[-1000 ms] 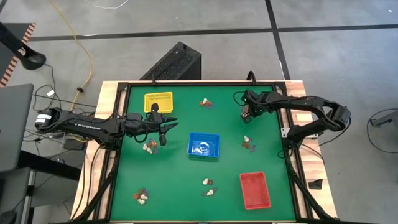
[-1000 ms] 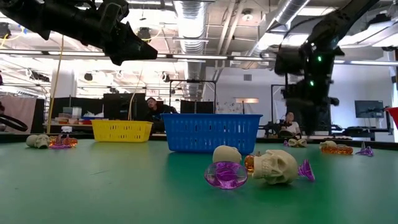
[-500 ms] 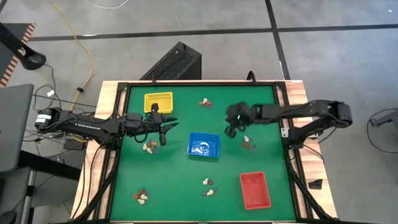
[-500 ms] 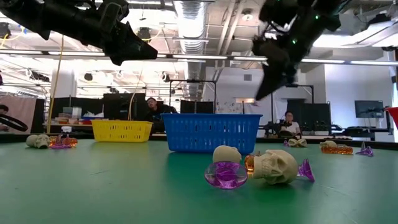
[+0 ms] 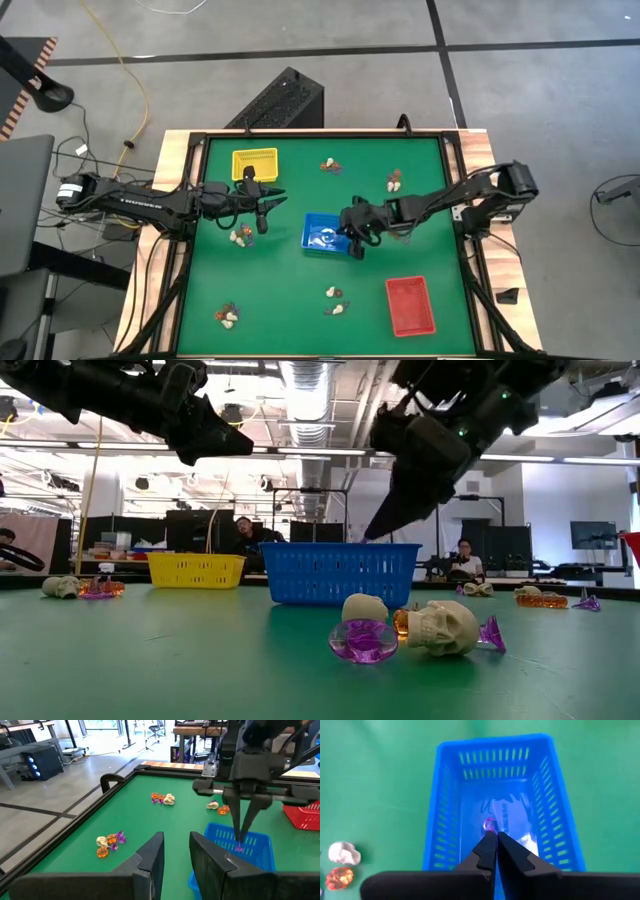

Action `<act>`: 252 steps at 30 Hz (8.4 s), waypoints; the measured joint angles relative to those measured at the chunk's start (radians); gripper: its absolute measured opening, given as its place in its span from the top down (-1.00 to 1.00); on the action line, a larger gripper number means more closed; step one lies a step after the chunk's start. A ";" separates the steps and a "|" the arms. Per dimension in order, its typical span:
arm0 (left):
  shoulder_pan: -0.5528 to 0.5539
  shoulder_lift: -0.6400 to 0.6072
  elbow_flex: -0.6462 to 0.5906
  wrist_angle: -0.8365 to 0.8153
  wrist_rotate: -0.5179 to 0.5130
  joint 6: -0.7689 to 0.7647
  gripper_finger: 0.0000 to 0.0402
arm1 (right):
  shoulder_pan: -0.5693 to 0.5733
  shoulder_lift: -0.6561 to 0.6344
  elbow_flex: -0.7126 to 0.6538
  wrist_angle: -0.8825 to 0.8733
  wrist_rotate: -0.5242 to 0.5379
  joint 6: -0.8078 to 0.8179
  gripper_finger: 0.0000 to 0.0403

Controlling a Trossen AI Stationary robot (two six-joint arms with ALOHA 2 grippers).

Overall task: Sort Halloween decoration
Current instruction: Put the witch hat toy into the blue bin, then put the skull toy into the red bin, then put the pumpkin toy into the yellow bin

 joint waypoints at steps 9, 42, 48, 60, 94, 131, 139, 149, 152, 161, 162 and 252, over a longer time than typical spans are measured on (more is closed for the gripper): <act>0.000 0.000 0.000 -0.001 0.000 -0.003 0.59 | -0.007 -0.006 0.045 -0.040 -0.010 -0.074 0.63; 0.000 0.000 0.000 -0.008 0.000 -0.003 0.59 | -0.669 0.265 0.224 -0.077 -0.258 -0.277 0.05; 0.000 0.000 0.000 -0.013 0.000 -0.003 0.59 | -0.652 0.347 0.362 -0.225 -0.151 -0.339 0.09; 0.000 0.000 0.000 -0.036 0.000 0.001 0.59 | -0.652 0.407 0.399 -0.283 -0.138 -0.340 0.17; 0.000 0.000 0.000 -0.038 0.000 0.001 0.59 | -0.260 0.148 0.375 -0.467 -0.250 -0.253 0.86; -0.003 0.000 0.000 -0.146 0.019 -0.177 0.59 | 0.072 0.147 0.376 -0.440 -0.015 -0.066 0.21; -0.068 0.000 0.000 -0.245 0.063 -0.298 0.59 | 0.234 0.147 0.377 -0.373 -0.013 0.056 0.21; -0.221 0.000 0.000 -0.145 0.062 -0.286 0.59 | 0.392 0.296 0.384 -0.165 -0.004 -0.024 0.19; -0.240 0.000 0.000 -0.107 0.062 -0.262 0.59 | 0.404 0.332 0.424 -0.193 0.039 -0.046 0.14; -0.244 0.000 0.000 -0.085 0.052 -0.237 0.59 | 0.400 0.345 0.462 -0.237 0.072 -0.079 -0.08; -0.244 0.000 0.000 -0.086 0.052 -0.237 0.59 | 0.397 0.354 0.459 -0.235 0.070 -0.084 -0.10; -0.243 0.000 0.000 -0.116 0.000 -0.224 0.59 | 0.281 -0.040 0.250 -1.112 0.007 0.538 -0.11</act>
